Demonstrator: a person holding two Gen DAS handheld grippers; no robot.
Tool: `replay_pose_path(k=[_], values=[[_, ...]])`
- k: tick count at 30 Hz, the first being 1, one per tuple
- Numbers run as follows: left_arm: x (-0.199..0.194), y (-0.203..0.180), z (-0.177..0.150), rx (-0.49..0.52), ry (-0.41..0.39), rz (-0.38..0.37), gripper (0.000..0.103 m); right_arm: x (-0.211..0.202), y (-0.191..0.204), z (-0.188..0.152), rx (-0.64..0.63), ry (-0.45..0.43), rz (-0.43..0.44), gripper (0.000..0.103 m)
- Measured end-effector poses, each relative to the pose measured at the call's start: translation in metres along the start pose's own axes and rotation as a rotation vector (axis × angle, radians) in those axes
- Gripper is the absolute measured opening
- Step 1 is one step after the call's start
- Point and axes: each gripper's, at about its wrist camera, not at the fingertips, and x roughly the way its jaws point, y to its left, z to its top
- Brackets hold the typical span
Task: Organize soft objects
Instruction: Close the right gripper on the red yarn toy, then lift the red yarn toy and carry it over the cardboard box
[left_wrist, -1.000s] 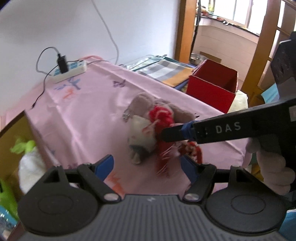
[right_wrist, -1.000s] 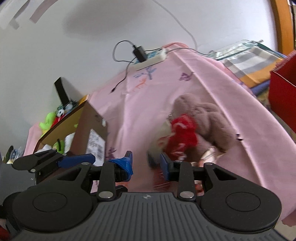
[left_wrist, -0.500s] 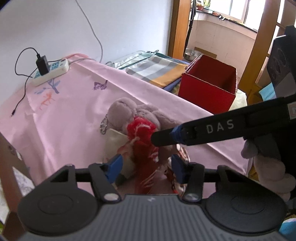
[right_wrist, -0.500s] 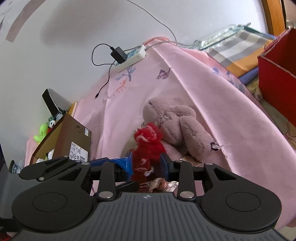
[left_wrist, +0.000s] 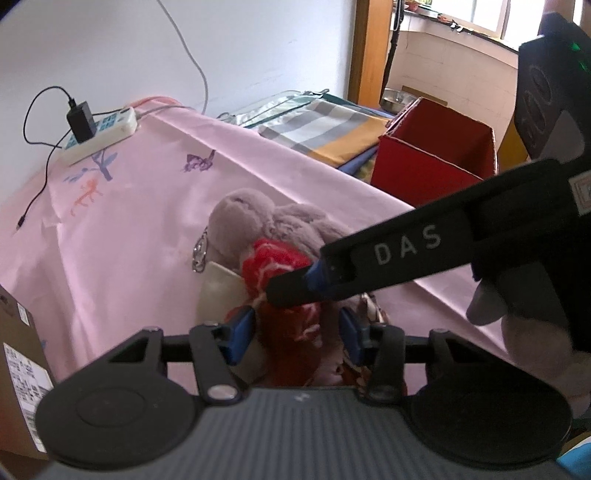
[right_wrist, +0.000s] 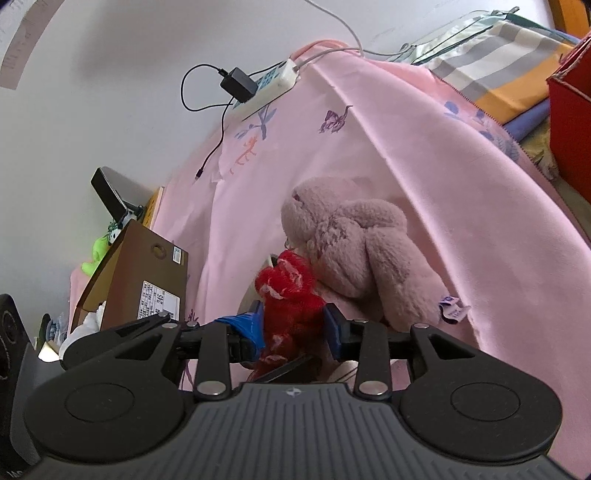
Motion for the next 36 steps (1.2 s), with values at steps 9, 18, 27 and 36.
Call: replay_pose_path(k=[9,18,27,36], values=[[0.005,0.000,0.002,-0.022,-0.015,0.000,0.032,0.006,0.000,0.003,-0.024,0.004,0.008,0.017],[-0.018,0.002,0.000,-0.034,-0.080,-0.017,0.020,-0.011,0.003,-0.005,-0.011,-0.036,0.069,0.013],[-0.064,0.014,-0.004,-0.044,-0.180,0.002,0.020,-0.025,0.041,-0.007,-0.061,-0.097,0.118,0.013],[-0.127,0.060,-0.018,-0.108,-0.297,0.079,0.020,-0.014,0.110,-0.002,-0.158,-0.114,0.210,0.013]])
